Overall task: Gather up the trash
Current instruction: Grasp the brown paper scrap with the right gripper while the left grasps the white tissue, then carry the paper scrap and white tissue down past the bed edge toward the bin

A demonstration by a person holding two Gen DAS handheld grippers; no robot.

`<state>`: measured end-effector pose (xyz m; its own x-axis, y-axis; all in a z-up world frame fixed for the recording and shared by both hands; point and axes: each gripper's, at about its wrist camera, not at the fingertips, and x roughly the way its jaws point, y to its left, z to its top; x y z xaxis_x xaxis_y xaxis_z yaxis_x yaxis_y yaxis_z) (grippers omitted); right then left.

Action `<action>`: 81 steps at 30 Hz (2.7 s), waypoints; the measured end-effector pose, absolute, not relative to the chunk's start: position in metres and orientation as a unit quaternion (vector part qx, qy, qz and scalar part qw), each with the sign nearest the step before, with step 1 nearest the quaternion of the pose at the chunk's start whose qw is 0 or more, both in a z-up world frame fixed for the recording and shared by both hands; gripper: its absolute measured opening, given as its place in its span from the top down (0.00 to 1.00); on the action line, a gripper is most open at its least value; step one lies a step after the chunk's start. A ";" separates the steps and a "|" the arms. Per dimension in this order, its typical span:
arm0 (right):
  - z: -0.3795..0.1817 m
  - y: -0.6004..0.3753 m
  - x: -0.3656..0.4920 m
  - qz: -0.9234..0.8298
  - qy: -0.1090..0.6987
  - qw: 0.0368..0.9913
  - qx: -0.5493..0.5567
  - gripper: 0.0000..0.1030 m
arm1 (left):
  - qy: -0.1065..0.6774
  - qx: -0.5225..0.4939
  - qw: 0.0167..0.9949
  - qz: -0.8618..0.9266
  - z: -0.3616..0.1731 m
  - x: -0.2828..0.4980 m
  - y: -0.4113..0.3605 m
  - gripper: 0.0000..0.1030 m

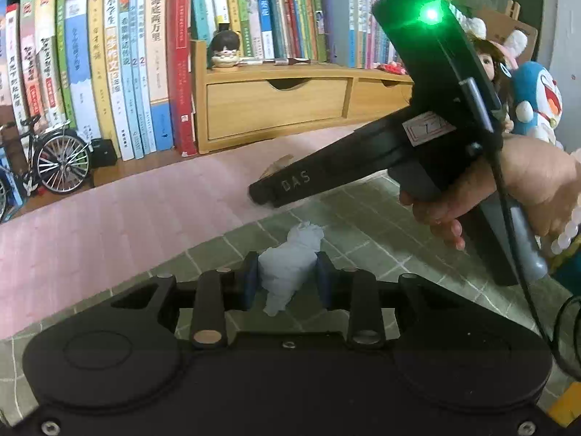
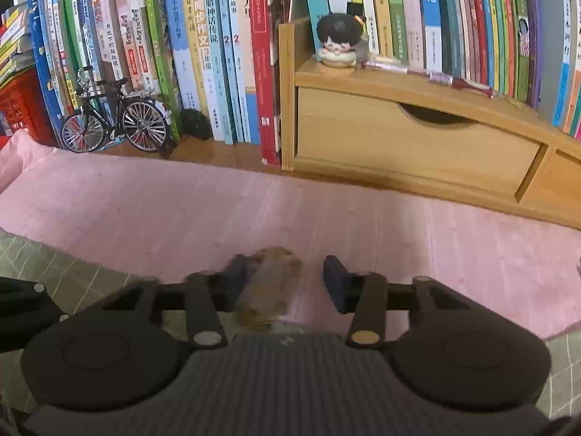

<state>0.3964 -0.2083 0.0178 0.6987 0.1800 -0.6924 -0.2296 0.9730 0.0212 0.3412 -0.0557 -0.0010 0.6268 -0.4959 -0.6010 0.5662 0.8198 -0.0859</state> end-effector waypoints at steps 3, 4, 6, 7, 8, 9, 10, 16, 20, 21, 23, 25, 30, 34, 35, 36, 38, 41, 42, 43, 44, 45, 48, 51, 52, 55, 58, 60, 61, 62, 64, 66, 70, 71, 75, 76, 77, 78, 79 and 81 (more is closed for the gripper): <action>0.018 -0.209 0.393 0.133 0.364 0.921 -0.032 0.66 | 0.316 0.053 0.901 -0.291 -0.001 0.341 -0.055 0.70; 0.017 -0.210 0.392 0.141 0.362 0.921 -0.030 0.66 | 0.317 0.054 0.901 -0.291 -0.001 0.342 -0.055 0.70; 0.019 -0.211 0.388 0.150 0.357 0.922 -0.029 0.66 | 0.316 0.054 0.901 -0.293 -0.001 0.342 -0.055 0.70; 0.020 -0.212 0.384 0.153 0.353 0.923 -0.025 0.66 | 0.316 0.054 0.901 -0.293 -0.001 0.342 -0.055 0.70; 0.023 -0.214 0.382 0.156 0.350 0.923 -0.021 0.66 | 0.316 0.055 0.901 -0.292 -0.001 0.341 -0.055 0.70; 0.026 -0.216 0.378 0.158 0.346 0.925 -0.019 0.66 | 0.316 0.056 0.902 -0.290 -0.001 0.340 -0.056 0.70; 0.028 -0.216 0.376 0.159 0.343 0.925 -0.019 0.66 | 0.316 0.058 0.902 -0.289 0.000 0.340 -0.056 0.70; 0.044 -0.219 0.349 0.172 0.333 0.926 -0.042 0.66 | 0.319 0.074 0.902 -0.281 0.005 0.330 -0.052 0.70; 0.053 -0.219 0.325 0.171 0.323 0.929 -0.062 0.66 | 0.313 0.073 0.907 -0.273 0.015 0.318 -0.041 0.70; 0.057 -0.219 0.318 0.175 0.319 0.929 -0.062 0.66 | 0.312 0.065 0.907 -0.275 0.018 0.314 -0.038 0.70; 0.063 -0.219 0.305 0.185 0.315 0.929 -0.055 0.66 | 0.311 0.055 0.908 -0.274 0.023 0.307 -0.032 0.70; 0.069 -0.218 0.294 0.192 0.312 0.929 -0.050 0.66 | 0.309 0.053 0.910 -0.271 0.028 0.300 -0.027 0.70; 0.082 -0.214 0.256 0.202 0.299 0.932 -0.022 0.66 | 0.305 0.045 0.912 -0.271 0.042 0.274 -0.015 0.70; 0.088 -0.210 0.226 0.207 0.297 0.932 -0.008 0.66 | 0.300 0.047 0.914 -0.269 0.053 0.246 -0.005 0.70; 0.090 -0.209 0.217 0.205 0.295 0.933 -0.007 0.66 | 0.299 0.047 0.914 -0.269 0.056 0.238 -0.003 0.70; 0.091 -0.209 0.210 0.204 0.295 0.934 -0.005 0.66 | 0.298 0.047 0.915 -0.269 0.058 0.231 0.000 0.70; 0.092 -0.207 0.196 0.206 0.296 0.933 0.001 0.66 | 0.300 0.050 0.915 -0.266 0.061 0.216 0.004 0.70; 0.093 -0.203 0.173 0.212 0.296 0.931 0.003 0.66 | 0.301 0.047 0.916 -0.262 0.066 0.194 0.010 0.70; 0.093 -0.201 0.165 0.214 0.295 0.931 0.001 0.66 | 0.303 0.045 0.915 -0.262 0.068 0.186 0.012 0.70; 0.093 -0.198 0.159 0.216 0.296 0.930 -0.004 0.66 | 0.303 0.046 0.915 -0.262 0.070 0.179 0.013 0.70; 0.093 -0.196 0.153 0.217 0.298 0.930 -0.008 0.66 | 0.302 0.049 0.915 -0.262 0.072 0.172 0.014 0.70; 0.093 -0.195 0.147 0.218 0.300 0.929 -0.007 0.66 | 0.300 0.055 0.916 -0.261 0.075 0.164 0.014 0.70; 0.092 -0.196 0.131 0.224 0.303 0.926 0.012 0.66 | 0.297 0.063 0.917 -0.260 0.084 0.141 0.015 0.70; 0.091 -0.197 0.113 0.226 0.303 0.925 0.023 0.66 | 0.292 0.067 0.917 -0.262 0.090 0.117 0.018 0.70; 0.091 -0.197 0.107 0.227 0.304 0.925 0.022 0.66 | 0.291 0.067 0.917 -0.263 0.092 0.109 0.020 0.70; 0.089 -0.198 0.090 0.230 0.306 0.923 0.025 0.66 | 0.291 0.067 0.918 -0.263 0.093 0.090 0.024 0.70; 0.088 -0.199 0.076 0.234 0.307 0.922 0.032 0.66 | 0.292 0.067 0.919 -0.258 0.091 0.072 0.028 0.70; 0.088 -0.202 0.066 0.233 0.306 0.922 0.036 0.66 | 0.297 0.065 0.918 -0.255 0.088 0.061 0.031 0.70; 0.087 -0.203 0.062 0.233 0.307 0.922 0.037 0.66 | 0.299 0.066 0.917 -0.254 0.086 0.054 0.032 0.70; 0.086 -0.203 0.057 0.232 0.309 0.921 0.038 0.66 | 0.300 0.067 0.918 -0.251 0.084 0.048 0.032 0.70; 0.084 -0.201 0.048 0.233 0.313 0.920 0.035 0.66 | 0.302 0.062 0.918 -0.249 0.080 0.036 0.035 0.70; 0.083 -0.200 0.036 0.235 0.314 0.919 0.033 0.66 | 0.304 0.055 0.918 -0.249 0.077 0.023 0.038 0.70; 0.079 -0.196 0.013 0.243 0.318 0.916 0.033 0.65 | 0.302 0.049 0.920 -0.246 0.072 -0.005 0.043 0.70; 0.078 -0.196 0.007 0.244 0.318 0.915 0.033 0.65 | 0.302 0.048 0.920 -0.247 0.070 -0.012 0.045 0.70; 0.072 -0.198 -0.018 0.248 0.320 0.914 0.039 0.65 | 0.303 0.045 0.919 -0.247 0.064 -0.039 0.049 0.70; 0.070 -0.198 -0.023 0.249 0.321 0.913 0.040 0.65 | 0.304 0.043 0.919 -0.247 0.062 -0.045 0.050 0.70; 0.068 -0.198 -0.029 0.251 0.322 0.912 0.040 0.65 | 0.305 0.040 0.919 -0.248 0.060 -0.052 0.052 0.70; 0.066 -0.198 -0.035 0.252 0.324 0.911 0.037 0.65 | 0.306 0.039 0.918 -0.249 0.057 -0.059 0.053 0.70; 0.063 -0.198 -0.041 0.254 0.326 0.910 0.036 0.65 | 0.308 0.037 0.917 -0.250 0.055 -0.066 0.054 0.70; 0.060 -0.197 -0.055 0.259 0.328 0.908 0.033 0.65 | 0.310 0.036 0.917 -0.250 0.049 -0.080 0.055 0.70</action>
